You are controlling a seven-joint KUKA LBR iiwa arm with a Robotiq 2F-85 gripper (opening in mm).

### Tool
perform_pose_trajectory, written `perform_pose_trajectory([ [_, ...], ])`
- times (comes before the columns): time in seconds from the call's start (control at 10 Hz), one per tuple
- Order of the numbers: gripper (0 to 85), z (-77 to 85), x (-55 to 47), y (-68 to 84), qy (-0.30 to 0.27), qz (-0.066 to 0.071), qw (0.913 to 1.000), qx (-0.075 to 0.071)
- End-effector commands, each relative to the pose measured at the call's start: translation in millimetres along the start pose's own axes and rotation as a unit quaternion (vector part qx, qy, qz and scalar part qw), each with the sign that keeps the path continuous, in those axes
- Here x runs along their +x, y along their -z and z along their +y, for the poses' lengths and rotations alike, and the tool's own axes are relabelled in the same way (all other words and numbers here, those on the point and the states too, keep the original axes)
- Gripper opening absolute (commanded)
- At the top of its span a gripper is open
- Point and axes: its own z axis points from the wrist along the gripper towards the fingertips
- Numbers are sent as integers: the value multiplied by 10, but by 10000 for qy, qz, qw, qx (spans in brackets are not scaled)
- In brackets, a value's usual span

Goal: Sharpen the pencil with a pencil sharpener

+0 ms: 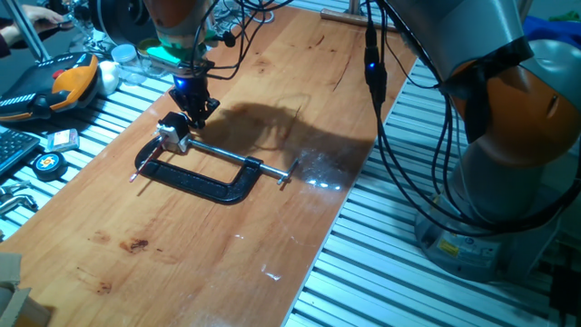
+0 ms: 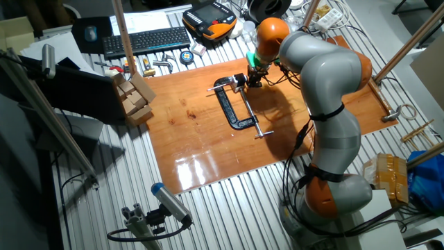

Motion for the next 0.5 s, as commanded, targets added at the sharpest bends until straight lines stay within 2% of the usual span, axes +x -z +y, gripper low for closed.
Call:
perform_pose_trajectory([
  [0.0, 0, -21, 2, 4, -7, 10, 10000, 6],
  [0.4, 0, -47, 19, 20, -11, -44, 10000, -18],
])
